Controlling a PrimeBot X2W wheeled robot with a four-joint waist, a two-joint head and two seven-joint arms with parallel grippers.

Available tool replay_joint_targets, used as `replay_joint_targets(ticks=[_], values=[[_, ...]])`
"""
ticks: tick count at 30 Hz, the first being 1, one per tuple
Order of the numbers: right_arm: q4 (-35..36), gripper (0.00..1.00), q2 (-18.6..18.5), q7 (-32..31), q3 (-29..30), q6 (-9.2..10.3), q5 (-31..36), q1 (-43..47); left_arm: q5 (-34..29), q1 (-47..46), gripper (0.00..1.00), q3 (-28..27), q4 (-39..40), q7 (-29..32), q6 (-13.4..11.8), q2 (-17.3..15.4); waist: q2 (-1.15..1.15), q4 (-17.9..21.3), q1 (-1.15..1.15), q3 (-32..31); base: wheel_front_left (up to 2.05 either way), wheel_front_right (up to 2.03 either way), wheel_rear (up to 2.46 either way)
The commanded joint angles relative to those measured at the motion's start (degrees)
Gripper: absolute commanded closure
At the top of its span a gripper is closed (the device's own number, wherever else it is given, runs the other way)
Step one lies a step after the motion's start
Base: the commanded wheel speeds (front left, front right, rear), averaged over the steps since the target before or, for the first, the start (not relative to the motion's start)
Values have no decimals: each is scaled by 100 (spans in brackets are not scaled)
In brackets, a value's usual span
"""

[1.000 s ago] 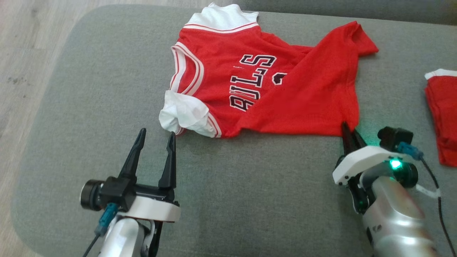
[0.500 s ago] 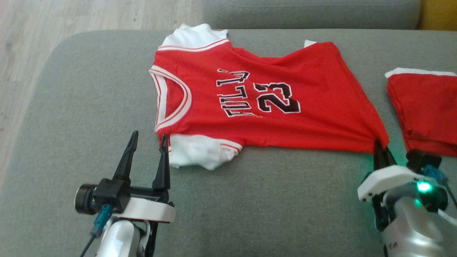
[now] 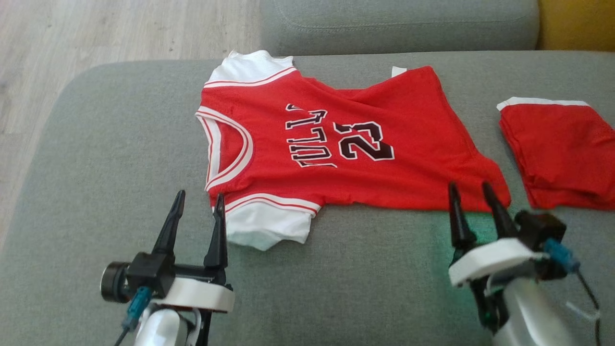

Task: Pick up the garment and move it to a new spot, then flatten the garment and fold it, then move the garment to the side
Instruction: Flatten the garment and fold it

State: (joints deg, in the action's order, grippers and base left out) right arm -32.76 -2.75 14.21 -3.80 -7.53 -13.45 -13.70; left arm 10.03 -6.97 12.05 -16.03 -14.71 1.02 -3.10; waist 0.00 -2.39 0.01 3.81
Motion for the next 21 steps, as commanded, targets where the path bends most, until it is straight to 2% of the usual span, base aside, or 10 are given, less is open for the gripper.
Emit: replay_joint_targets(ticks=[1, 8, 17, 21], values=[[267, 0, -13, 78, -189, 4, -56, -49, -68, -153, 0, -212, 168, -29, -21, -33, 0, 13, -1, -7, 0, 0, 0], [865, 0, -13, 78, -353, 4, -143, 304, -101, -205, 0, -109, 39, -29, 50, -43, 0, 44, -1, 72, 0, 0, 0], [1117, 0, -13, 78, -366, 4, -84, 304, -165, -525, 0, 130, -430, 230, 170, -84, 0, 111, -1, 369, 0, 0, 0], [1141, 0, -13, 78, -380, 4, -111, 323, -231, -668, 0, 202, -635, 365, 139, -115, 0, 135, -1, 453, 0, 0, 0]])
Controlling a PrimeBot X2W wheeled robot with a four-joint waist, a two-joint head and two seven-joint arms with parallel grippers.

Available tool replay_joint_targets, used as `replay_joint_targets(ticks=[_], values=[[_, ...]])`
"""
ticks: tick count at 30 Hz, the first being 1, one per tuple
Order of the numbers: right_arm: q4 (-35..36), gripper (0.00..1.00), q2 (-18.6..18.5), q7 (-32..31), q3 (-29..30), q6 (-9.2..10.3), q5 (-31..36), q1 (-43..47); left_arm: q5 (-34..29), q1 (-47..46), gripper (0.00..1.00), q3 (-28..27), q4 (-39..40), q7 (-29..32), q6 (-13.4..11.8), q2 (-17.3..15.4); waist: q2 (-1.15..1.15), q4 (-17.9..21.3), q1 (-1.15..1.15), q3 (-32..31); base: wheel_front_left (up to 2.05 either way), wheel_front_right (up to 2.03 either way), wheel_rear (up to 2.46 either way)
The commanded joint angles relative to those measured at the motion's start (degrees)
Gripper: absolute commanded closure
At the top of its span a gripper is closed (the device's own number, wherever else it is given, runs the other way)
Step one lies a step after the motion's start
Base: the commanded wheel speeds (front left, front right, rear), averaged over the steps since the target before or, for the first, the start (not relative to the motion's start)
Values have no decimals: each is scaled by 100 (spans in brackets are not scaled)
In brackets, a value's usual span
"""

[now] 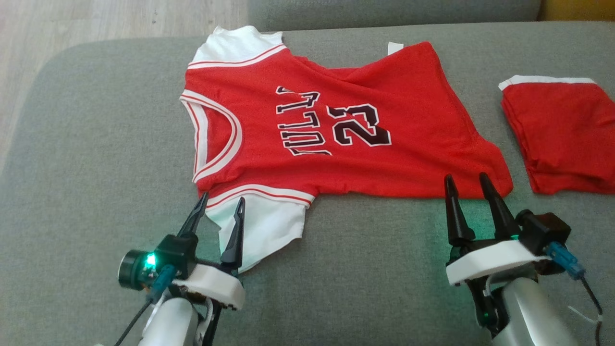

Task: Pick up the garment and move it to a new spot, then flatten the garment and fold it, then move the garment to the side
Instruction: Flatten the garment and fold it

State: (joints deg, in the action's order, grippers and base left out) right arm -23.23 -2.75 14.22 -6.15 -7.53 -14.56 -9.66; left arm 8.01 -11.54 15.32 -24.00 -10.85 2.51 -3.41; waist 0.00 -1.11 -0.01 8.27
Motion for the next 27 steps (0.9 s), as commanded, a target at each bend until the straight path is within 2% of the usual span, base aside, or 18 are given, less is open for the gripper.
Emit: replay_joint_targets(ticks=[1, 7, 11, 22, 27], values=[[188, 0, -13, 77, -158, 4, -3, -81, -43, -241, 0, -120, 111, 6, -31, -94, 0, 18, 1, 23, 0, 0, 0], [185, 0, -13, 77, -195, 4, -29, -120, -159, -373, 0, -98, -322, 384, -230, -194, 0, 79, 1, 103, 0, 0, 0], [188, 0, -13, 77, -212, 4, -56, -137, -140, -448, 0, -182, -531, 420, -399, -215, 0, 114, 1, 146, 0, 0, 0], [244, 0, -13, 77, -264, 4, -34, -217, 95, -1130, 0, -466, -1153, 544, -448, -411, 0, 212, 1, 371, 0, 0, 0], [291, 0, -13, 78, -285, 4, -29, -274, 189, -1519, 0, -496, -1709, 792, -290, -565, 0, 309, 1, 539, 0, 0, 0]])
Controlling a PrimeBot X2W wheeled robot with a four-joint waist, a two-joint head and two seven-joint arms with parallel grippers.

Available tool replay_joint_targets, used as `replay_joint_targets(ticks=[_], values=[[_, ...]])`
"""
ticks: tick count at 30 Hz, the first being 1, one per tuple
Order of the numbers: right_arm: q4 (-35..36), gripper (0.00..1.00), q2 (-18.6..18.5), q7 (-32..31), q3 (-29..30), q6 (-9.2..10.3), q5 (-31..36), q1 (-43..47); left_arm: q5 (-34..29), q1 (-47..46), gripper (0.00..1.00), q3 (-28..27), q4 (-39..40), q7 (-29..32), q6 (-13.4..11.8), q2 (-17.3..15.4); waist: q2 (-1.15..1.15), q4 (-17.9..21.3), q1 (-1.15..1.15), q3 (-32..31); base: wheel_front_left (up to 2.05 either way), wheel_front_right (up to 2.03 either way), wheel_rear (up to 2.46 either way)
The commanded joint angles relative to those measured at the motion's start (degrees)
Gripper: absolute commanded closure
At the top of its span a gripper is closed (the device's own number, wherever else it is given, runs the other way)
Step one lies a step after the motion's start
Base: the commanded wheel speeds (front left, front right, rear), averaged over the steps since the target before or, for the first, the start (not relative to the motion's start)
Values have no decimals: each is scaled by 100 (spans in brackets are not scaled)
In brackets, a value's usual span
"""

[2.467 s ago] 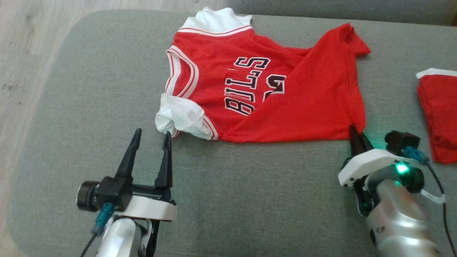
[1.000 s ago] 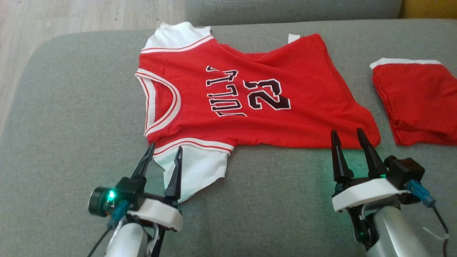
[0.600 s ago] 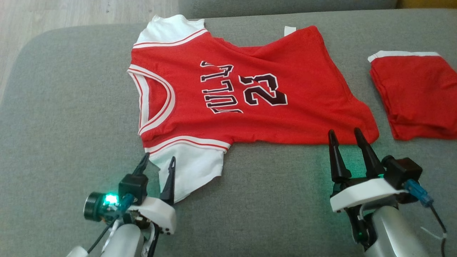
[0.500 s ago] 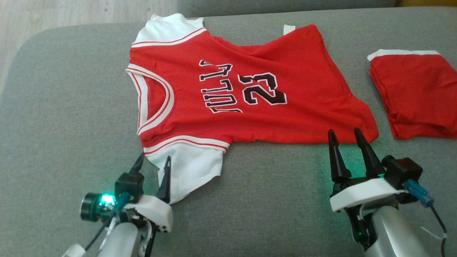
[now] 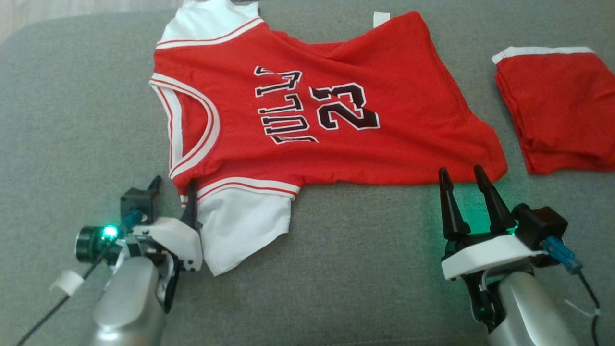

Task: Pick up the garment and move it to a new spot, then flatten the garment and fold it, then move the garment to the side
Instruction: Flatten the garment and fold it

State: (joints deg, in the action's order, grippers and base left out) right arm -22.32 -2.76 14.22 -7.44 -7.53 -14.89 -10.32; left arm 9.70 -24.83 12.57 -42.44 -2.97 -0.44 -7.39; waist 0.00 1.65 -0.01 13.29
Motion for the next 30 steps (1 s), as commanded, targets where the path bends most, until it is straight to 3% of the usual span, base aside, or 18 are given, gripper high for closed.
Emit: replay_joint_targets(ticks=[1, 2, 3, 17, 18, 19, 25, 30], values=[[222, 0, -11, 78, -154, 4, 7, -220, 43, -332, 0, -185, -36, 37, 139, -219, 0, 66, 1, 106, 0, 0, 0], [237, 0, -11, 78, -153, 4, 9, -227, 57, -404, 59, -170, -106, 37, 212, -246, 0, 80, 1, 140, 0, 0, 0], [251, 0, -11, 78, -149, 4, 13, -234, 70, -483, 100, -170, -161, 6, 258, -277, 0, 92, 1, 170, 0, 0, 0], [286, 0, -11, 78, -212, 4, 86, -367, 30, -1725, 100, -242, -732, -859, 315, -767, 0, 159, 1, 333, 0, 0, 0], [280, 0, -11, 78, -224, 4, 88, -374, 24, -1780, 61, -218, -780, -894, 345, -774, 0, 157, 1, 316, 0, 0, 0], [273, 0, -11, 78, -233, 4, 87, -378, -5, -1819, 0, -190, -817, -941, 341, -787, 0, 154, 1, 293, 0, 0, 0], [243, 0, -11, 78, -247, 4, 51, -334, -20, -1667, 0, -138, -826, -1153, 305, -758, 0, 74, 1, 69, 0, 0, 0], [231, 0, -11, 78, -216, 4, 36, -236, 65, -1120, 0, -194, -241, -1198, 238, -619, 0, -93, 1, -215, 0, 0, 0]])
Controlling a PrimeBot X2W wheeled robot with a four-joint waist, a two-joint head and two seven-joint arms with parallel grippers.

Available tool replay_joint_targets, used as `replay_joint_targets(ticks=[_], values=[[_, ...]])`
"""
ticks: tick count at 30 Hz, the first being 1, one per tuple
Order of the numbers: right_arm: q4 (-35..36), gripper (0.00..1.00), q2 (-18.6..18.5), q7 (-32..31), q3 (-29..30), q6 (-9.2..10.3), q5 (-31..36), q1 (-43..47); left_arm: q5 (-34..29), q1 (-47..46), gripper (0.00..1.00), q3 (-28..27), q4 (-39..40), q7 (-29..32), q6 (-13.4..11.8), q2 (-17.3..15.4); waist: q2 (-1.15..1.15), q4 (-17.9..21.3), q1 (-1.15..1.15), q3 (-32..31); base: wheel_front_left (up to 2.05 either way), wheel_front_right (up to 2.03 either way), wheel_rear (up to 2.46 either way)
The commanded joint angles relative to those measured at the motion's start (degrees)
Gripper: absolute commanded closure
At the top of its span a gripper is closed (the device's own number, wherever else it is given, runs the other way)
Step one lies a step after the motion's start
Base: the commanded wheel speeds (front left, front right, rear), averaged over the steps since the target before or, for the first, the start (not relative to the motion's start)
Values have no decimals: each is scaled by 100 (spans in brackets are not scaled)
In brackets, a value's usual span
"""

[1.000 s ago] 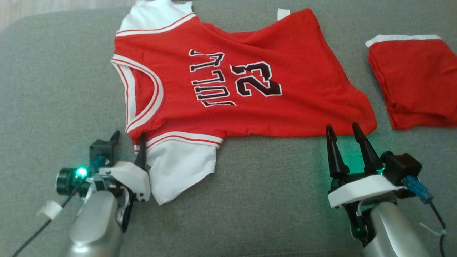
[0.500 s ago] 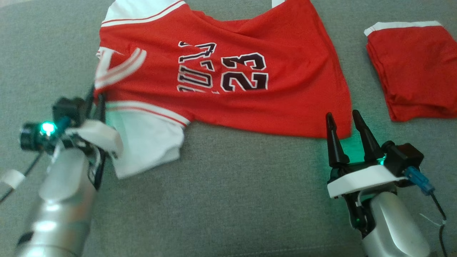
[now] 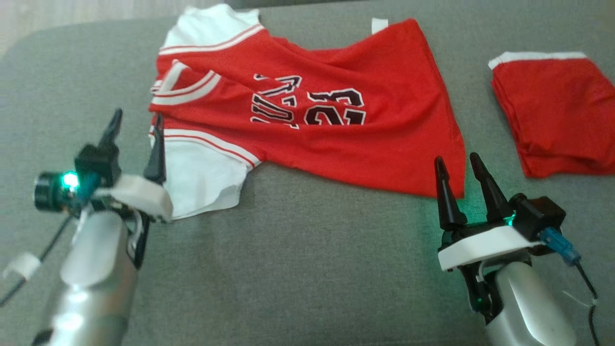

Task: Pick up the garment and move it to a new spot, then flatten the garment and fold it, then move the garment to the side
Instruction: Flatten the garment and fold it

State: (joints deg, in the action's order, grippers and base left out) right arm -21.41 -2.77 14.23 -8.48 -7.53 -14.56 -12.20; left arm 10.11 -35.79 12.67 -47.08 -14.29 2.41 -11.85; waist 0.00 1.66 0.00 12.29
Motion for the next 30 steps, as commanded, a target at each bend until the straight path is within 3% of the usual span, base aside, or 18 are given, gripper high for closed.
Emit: replay_joint_targets(ticks=[1, 16, 23, 30], values=[[138, 0, -10, 77, -100, 4, 1, -28, 34, 126, 0, -218, 432, -67, -65, -142, 0, -136, 0, -173, 0, 0, 0], [181, 0, -10, 77, -39, 4, -40, 273, 185, 2293, 0, -285, 2809, -70, -498, 401, 0, -571, 0, -718, 0, 0, 0], [211, 0, -10, 77, -86, 4, -67, 265, 201, 2567, 0, -145, 3082, 44, -519, 448, 0, -602, 0, -690, 0, 0, 0], [230, 0, -10, 77, -139, 4, -75, 234, 276, 2471, 0, -60, 2741, 452, -445, 393, 0, -486, 0, -505, 0, 0, 0]])
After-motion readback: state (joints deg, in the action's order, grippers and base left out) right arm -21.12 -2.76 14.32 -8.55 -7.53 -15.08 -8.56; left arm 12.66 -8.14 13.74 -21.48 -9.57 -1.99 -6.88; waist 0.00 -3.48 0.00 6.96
